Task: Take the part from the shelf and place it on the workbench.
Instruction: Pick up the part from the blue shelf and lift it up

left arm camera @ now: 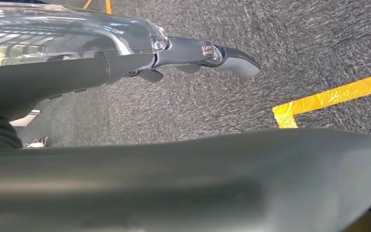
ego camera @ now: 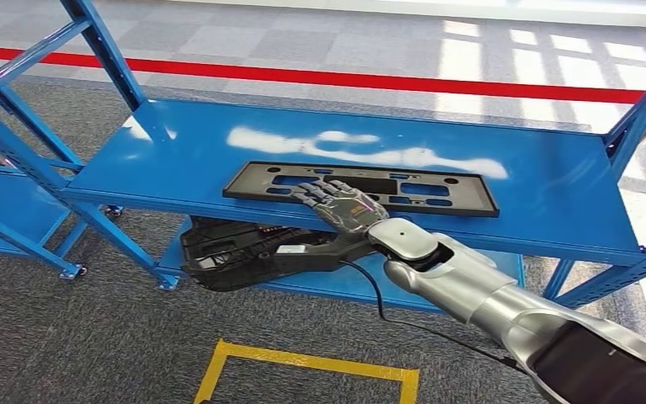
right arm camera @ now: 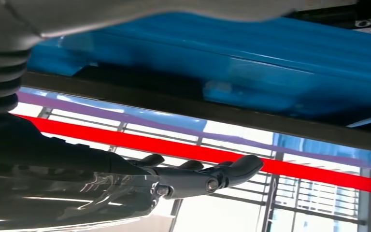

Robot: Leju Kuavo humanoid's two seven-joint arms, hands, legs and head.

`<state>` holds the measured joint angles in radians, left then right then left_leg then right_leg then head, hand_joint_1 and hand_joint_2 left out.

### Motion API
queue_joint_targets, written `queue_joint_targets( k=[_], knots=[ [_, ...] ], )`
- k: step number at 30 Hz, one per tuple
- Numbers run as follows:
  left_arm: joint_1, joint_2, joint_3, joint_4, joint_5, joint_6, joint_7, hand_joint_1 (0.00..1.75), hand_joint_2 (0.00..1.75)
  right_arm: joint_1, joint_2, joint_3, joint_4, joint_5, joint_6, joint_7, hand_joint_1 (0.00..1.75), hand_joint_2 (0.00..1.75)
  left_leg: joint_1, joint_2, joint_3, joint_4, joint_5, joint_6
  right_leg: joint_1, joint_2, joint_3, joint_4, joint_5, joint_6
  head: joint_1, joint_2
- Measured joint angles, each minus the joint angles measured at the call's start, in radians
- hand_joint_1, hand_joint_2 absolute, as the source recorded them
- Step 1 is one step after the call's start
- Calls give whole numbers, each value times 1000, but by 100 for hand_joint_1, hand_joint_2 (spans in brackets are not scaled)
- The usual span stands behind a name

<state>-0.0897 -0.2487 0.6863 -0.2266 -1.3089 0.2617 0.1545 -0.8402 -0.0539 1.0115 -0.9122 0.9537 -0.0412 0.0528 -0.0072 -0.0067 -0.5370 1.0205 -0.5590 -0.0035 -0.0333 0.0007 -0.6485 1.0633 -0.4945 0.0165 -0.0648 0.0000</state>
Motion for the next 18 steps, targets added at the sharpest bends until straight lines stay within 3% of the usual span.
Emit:
queue_joint_targets(
  k=[18],
  knots=[
    [0,0,0,0,-1,-2,-2,0,0,22,-3,-29,-12,31,-10,0,0,175,0,0,0,0,0,0,0,0,0,0,0,0,0,0]
  ],
)
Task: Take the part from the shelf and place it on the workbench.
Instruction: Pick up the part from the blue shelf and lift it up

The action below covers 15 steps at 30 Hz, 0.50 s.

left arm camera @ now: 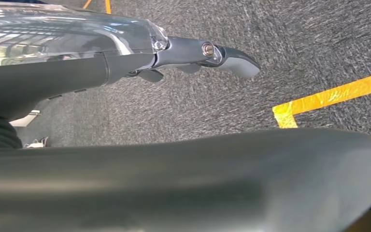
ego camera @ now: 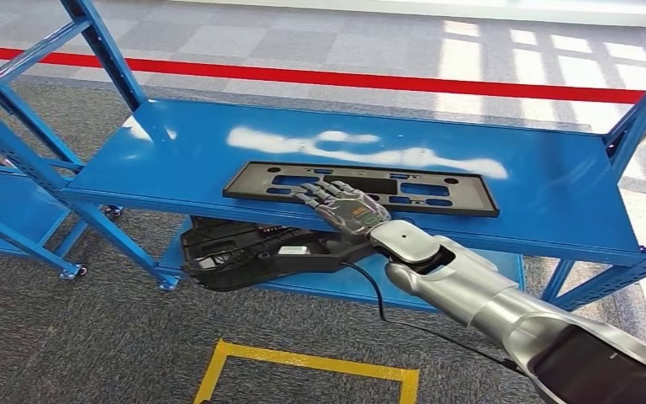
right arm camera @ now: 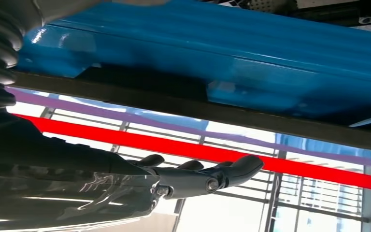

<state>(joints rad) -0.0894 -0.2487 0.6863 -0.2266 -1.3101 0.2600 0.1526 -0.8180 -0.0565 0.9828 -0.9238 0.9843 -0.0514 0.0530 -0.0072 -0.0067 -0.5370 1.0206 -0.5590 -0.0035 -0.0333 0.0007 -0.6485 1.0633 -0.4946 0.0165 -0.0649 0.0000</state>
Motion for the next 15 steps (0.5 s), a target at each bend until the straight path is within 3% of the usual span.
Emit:
queue_joint_targets(
  k=[15],
  knots=[
    [6,0,0,0,0,-6,-11,0,0,60,-12,-86,-55,44,-48,28,0,175,0,0,0,0,0,0,0,0,0,0,0,0,0,0]
  ],
)
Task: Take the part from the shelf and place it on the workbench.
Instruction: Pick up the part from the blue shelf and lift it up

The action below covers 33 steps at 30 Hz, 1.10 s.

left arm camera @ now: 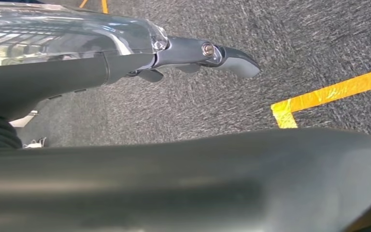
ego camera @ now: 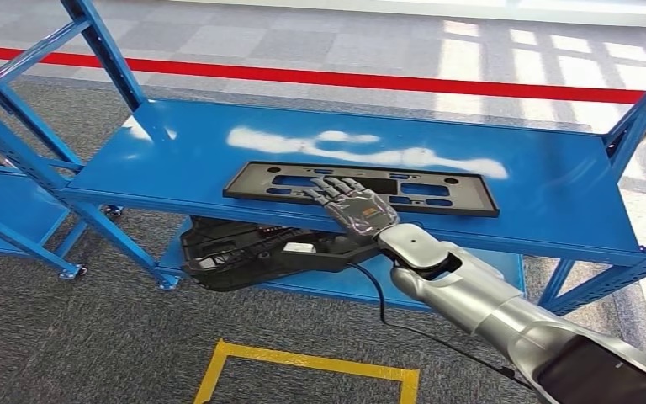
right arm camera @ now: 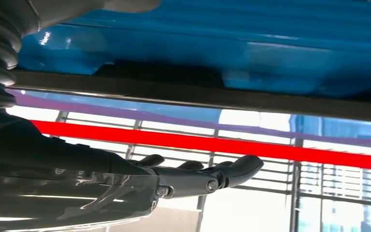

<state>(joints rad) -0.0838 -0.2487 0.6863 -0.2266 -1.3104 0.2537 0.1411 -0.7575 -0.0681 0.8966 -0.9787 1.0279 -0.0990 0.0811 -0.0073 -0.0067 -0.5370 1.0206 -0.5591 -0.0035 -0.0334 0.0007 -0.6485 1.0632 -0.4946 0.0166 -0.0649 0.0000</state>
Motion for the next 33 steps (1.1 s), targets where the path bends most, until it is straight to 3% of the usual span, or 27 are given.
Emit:
queue_joint_targets(
  k=[33],
  knots=[
    [-6,-3,-1,0,-18,-23,12,0,0,-28,39,-128,118,61,14,41,0,175,0,0,0,0,0,0,0,0,0,0,0,0,0,0]
  ],
)
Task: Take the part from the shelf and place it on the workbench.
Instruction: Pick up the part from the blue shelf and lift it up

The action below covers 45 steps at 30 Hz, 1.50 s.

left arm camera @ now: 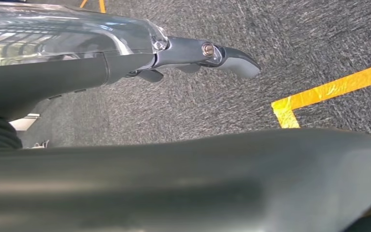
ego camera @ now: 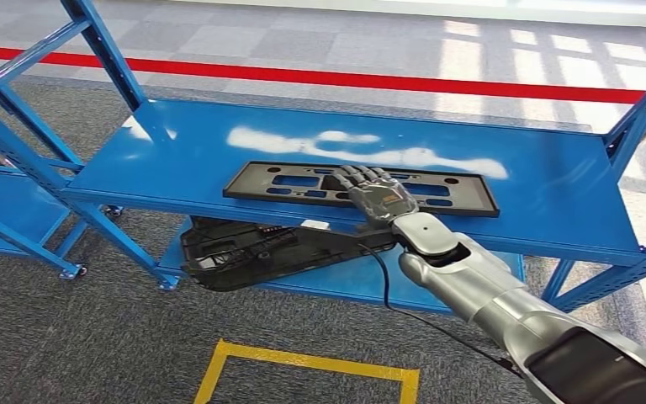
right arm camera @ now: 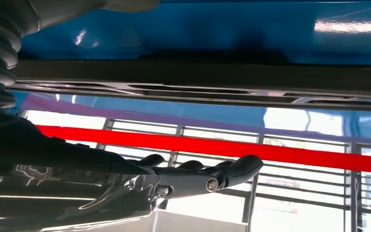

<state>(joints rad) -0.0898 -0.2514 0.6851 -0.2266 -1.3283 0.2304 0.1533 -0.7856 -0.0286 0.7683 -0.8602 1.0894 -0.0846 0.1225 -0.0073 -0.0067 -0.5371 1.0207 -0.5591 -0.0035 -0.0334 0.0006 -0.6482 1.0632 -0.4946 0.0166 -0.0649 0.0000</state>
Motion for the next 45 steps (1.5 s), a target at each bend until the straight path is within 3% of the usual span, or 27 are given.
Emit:
queue_joint_targets(
  k=[21,25,45],
  knots=[
    [4,0,1,0,1,0,1,0,0,20,12,-6,98,58,-37,37,0,175,0,0,0,0,0,0,0,0,0,0,0,0,0,0],
    [4,0,1,0,1,0,0,0,0,35,12,-7,99,64,-49,37,175,175,0,0,0,0,0,0,0,0,0,0,0,0,0,0],
    [7,0,1,0,-1,-8,-6,0,0,100,9,-51,53,102,-113,38,175,175,0,0,3,0,0,0,0,0,3,0,0,0,0,0]
  ],
)
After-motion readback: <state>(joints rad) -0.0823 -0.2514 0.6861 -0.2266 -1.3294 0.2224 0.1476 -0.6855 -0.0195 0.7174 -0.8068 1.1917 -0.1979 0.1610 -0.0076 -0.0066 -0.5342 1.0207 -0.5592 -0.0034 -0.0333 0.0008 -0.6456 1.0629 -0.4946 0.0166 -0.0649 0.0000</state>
